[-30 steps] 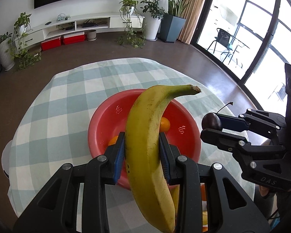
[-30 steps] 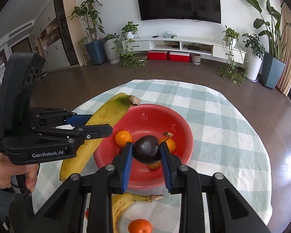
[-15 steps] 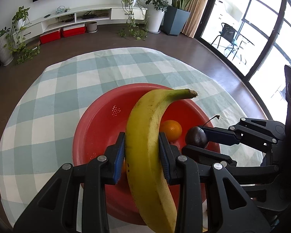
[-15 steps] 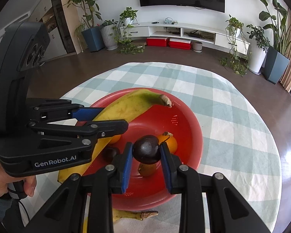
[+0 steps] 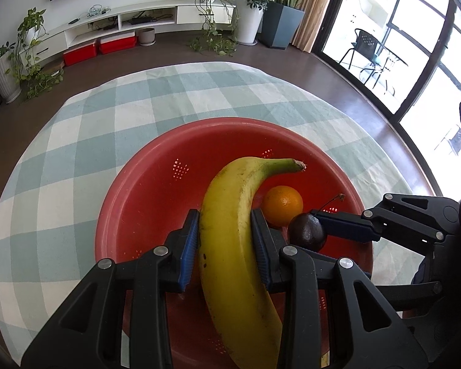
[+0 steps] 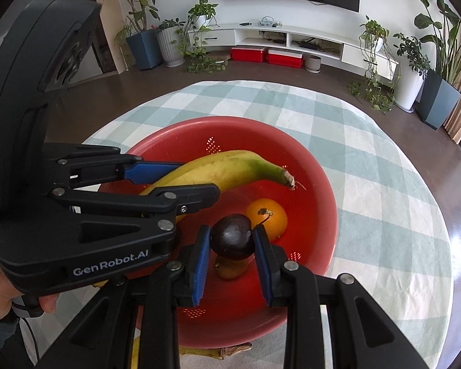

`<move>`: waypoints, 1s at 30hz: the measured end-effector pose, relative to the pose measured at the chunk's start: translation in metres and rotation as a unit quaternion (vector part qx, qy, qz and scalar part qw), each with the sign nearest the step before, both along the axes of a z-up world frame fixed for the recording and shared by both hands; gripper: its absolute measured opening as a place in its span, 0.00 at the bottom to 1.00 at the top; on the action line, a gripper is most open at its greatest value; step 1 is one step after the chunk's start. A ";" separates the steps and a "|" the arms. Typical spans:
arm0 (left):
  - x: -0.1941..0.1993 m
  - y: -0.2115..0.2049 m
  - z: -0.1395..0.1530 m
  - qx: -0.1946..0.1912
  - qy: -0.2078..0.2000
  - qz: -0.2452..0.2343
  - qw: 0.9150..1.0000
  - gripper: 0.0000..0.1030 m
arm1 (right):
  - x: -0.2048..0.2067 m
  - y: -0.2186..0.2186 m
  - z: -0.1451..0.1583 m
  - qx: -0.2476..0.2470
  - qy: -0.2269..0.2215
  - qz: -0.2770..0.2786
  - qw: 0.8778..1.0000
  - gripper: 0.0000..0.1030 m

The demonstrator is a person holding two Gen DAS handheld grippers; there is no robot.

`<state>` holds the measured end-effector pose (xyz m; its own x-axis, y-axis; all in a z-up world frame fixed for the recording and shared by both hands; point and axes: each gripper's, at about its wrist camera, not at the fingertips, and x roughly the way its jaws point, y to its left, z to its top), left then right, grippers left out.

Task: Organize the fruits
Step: 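Carry banana and plum over the red bowl and open both tools to drop them, then withdraw both tools from the bowl back over the remaining fruit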

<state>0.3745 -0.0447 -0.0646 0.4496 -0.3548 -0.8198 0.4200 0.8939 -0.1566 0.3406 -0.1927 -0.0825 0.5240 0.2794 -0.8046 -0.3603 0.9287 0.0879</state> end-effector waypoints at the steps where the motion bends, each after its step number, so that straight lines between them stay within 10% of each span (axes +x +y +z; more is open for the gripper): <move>1: 0.000 0.000 -0.002 0.001 0.001 0.000 1.000 0.30 | 0.000 0.000 -0.002 -0.001 0.002 -0.001 1.000 0.30; 14: -0.021 0.004 0.029 -0.014 -0.042 0.000 0.999 0.31 | -0.008 0.000 0.001 -0.003 0.001 0.000 1.000 0.32; 25: -0.097 0.038 0.070 -0.031 -0.087 0.027 0.995 0.94 | -0.050 -0.020 0.034 0.040 -0.028 -0.025 0.999 0.59; 30: -0.153 0.061 0.065 -0.044 -0.078 0.039 0.995 0.98 | -0.109 -0.049 0.056 0.089 -0.075 -0.048 0.992 0.81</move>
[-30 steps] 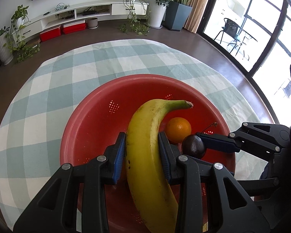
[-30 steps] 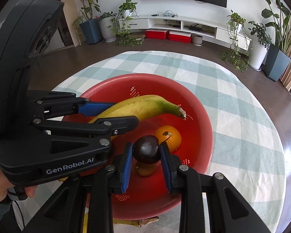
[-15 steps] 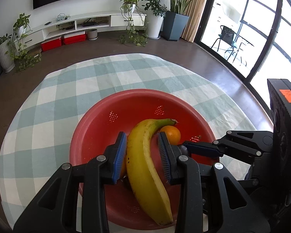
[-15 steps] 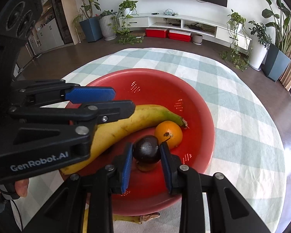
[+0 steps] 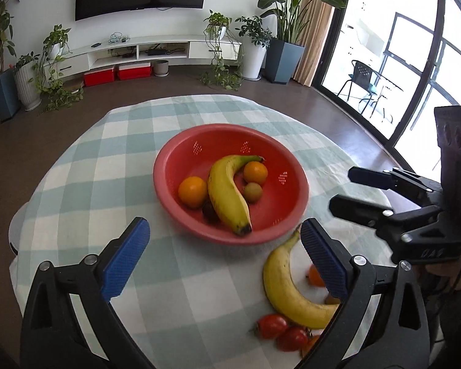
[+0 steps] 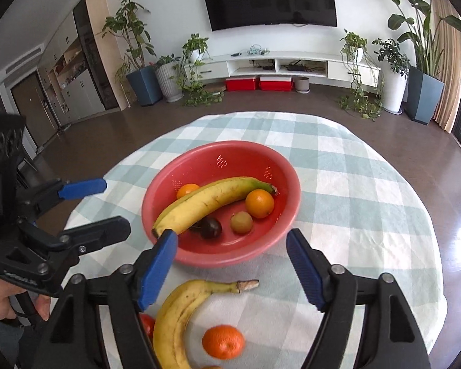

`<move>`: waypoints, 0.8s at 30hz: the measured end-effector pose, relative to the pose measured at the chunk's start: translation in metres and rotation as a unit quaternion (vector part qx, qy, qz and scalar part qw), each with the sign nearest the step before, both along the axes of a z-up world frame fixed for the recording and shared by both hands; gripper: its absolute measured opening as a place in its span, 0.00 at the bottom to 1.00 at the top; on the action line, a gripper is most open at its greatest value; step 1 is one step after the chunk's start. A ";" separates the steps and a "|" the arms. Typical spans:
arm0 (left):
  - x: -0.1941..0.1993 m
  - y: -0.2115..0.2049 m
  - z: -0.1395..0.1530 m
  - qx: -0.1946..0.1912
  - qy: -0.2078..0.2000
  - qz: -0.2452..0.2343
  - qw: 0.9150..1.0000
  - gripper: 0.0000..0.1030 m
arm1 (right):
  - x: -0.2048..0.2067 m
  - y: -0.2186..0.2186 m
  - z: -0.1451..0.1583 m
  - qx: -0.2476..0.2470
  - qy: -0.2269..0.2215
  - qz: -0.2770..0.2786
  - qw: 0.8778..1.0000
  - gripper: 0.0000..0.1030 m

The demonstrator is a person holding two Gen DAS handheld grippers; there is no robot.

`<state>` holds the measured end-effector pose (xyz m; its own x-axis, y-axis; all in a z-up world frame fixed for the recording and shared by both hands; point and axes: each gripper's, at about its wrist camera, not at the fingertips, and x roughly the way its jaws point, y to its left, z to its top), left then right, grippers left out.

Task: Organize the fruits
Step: 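Withdraw both tools from the bowl back over the remaining fruit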

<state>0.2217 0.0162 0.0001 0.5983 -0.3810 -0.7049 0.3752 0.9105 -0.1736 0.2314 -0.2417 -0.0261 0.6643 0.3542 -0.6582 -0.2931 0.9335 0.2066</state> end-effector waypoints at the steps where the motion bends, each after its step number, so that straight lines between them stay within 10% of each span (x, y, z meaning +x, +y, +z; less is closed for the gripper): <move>1: -0.011 0.005 -0.004 -0.008 0.004 0.003 1.000 0.99 | -0.013 -0.007 0.001 0.010 -0.004 -0.007 1.000 0.83; 20: -0.132 -0.018 -0.076 -0.005 0.064 0.006 0.998 0.97 | -0.138 -0.013 -0.052 0.057 0.025 -0.029 0.998 0.60; 24: -0.124 -0.022 -0.079 0.004 0.077 -0.002 0.997 0.66 | -0.139 -0.016 -0.057 0.064 0.030 -0.034 0.997 0.60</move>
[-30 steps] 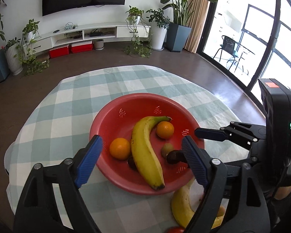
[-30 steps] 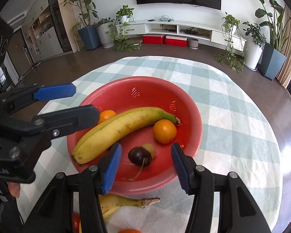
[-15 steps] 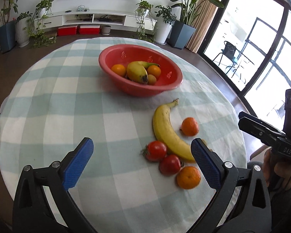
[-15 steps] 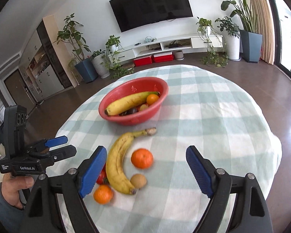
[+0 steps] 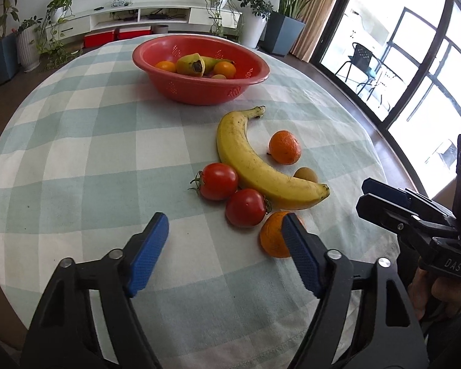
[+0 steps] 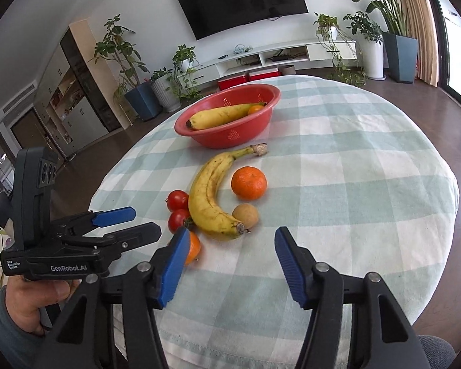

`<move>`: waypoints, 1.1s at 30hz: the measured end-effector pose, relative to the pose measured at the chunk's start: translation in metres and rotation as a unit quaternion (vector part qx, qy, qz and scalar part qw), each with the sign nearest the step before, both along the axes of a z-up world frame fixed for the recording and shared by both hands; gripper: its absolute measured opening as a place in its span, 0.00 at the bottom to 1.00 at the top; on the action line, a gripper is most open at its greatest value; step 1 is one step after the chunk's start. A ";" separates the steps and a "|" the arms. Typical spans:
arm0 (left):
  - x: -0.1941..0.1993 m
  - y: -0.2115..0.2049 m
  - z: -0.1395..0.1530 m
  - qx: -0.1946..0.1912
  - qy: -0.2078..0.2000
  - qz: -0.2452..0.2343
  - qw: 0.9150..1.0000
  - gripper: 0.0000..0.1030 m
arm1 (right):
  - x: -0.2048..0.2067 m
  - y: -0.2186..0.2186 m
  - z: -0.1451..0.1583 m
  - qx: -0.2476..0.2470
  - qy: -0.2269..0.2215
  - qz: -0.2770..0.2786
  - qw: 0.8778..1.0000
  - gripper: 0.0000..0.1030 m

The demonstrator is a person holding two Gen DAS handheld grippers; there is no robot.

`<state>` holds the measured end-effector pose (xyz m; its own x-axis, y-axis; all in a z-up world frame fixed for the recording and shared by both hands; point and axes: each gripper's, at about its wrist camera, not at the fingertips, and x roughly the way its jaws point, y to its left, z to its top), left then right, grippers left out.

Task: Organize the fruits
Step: 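Withdraw both tools from the bowl back over the remaining fruit, then grasp a tangerine with the right tool while the left tool closes on a red tomato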

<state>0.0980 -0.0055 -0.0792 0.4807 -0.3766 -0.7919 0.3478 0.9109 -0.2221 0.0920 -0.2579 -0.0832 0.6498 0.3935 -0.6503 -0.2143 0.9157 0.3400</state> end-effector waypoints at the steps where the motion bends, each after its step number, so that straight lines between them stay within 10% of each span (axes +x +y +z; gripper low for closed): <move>1: 0.003 -0.001 -0.002 0.003 0.003 -0.002 1.000 0.61 | 0.000 0.000 0.000 0.001 -0.001 0.000 1.000 0.59; 33: 0.019 -0.004 0.002 -0.033 0.016 -0.033 0.999 0.56 | 0.001 0.024 -0.006 -0.007 0.006 0.049 0.999 0.55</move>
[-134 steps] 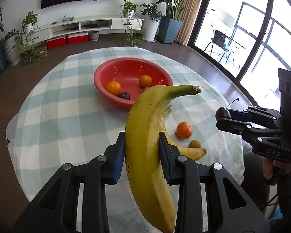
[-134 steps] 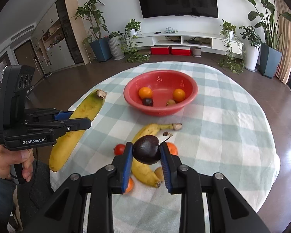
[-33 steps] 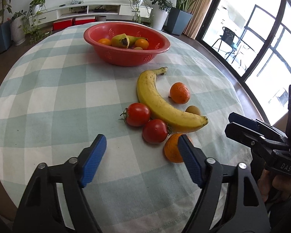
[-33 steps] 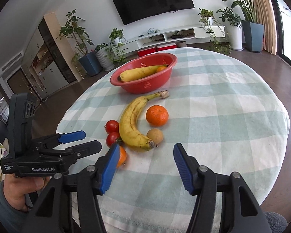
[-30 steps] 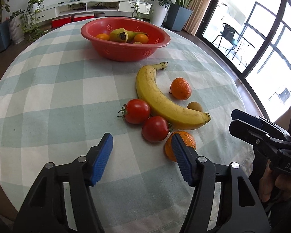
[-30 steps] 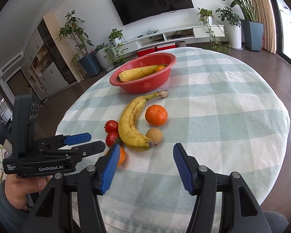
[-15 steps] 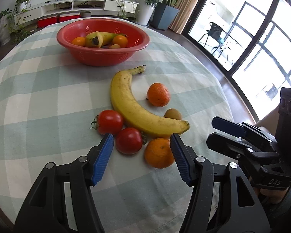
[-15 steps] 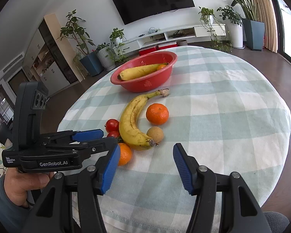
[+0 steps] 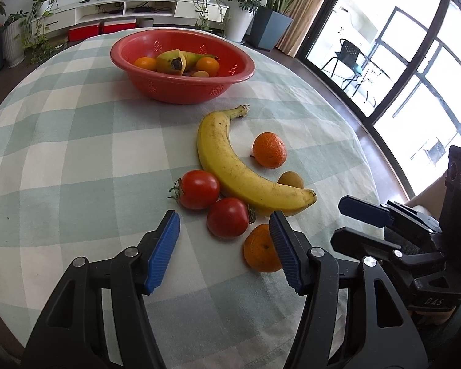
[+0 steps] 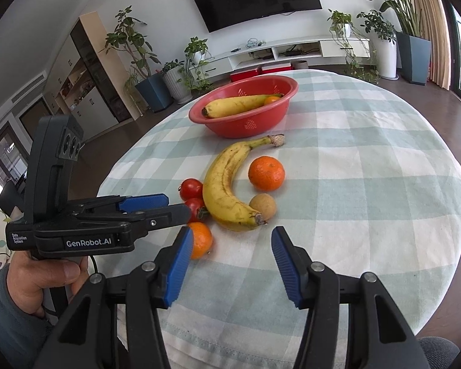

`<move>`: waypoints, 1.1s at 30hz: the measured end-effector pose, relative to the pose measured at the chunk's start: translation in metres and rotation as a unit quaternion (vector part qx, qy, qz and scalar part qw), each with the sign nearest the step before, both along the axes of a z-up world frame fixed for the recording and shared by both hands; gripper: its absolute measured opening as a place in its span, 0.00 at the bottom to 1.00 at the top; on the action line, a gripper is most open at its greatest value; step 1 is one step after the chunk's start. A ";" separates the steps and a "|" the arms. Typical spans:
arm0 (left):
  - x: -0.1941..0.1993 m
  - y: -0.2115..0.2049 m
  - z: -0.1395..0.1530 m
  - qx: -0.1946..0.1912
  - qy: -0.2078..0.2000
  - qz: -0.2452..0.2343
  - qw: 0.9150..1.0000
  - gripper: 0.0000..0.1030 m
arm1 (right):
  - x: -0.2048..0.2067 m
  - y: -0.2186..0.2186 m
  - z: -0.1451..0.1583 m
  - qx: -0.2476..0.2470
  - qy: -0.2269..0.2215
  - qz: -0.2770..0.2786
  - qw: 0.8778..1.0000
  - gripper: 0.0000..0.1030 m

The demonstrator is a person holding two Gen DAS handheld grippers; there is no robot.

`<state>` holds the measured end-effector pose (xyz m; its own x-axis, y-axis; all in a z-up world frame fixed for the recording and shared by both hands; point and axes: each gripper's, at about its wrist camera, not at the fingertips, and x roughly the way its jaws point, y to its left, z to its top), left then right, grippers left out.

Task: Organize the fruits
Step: 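Grasp a tangerine with the right tool while the left tool closes on a red tomato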

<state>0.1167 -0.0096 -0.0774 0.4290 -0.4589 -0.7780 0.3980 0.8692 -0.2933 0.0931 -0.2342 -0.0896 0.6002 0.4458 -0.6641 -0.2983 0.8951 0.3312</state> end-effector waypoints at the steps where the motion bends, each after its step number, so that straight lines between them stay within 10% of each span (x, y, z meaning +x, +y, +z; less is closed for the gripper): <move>1: -0.002 0.002 0.001 0.000 -0.002 0.000 1.000 0.56 | 0.001 0.006 -0.001 -0.004 0.002 0.007 1.000 0.54; 17: -0.009 0.028 -0.002 0.020 0.003 0.015 1.000 0.61 | 0.016 0.059 -0.031 -0.067 0.035 0.043 0.996 0.38; 33: -0.003 -0.028 -0.017 0.051 0.011 -0.017 0.998 0.66 | -0.002 -0.005 -0.017 -0.032 0.079 -0.030 0.996 0.38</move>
<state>0.1139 -0.0380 -0.0941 0.3971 -0.3906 -0.8305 0.4226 0.8811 -0.2123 0.0908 -0.2392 -0.1071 0.5099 0.3660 -0.7785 -0.1912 0.9306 0.3122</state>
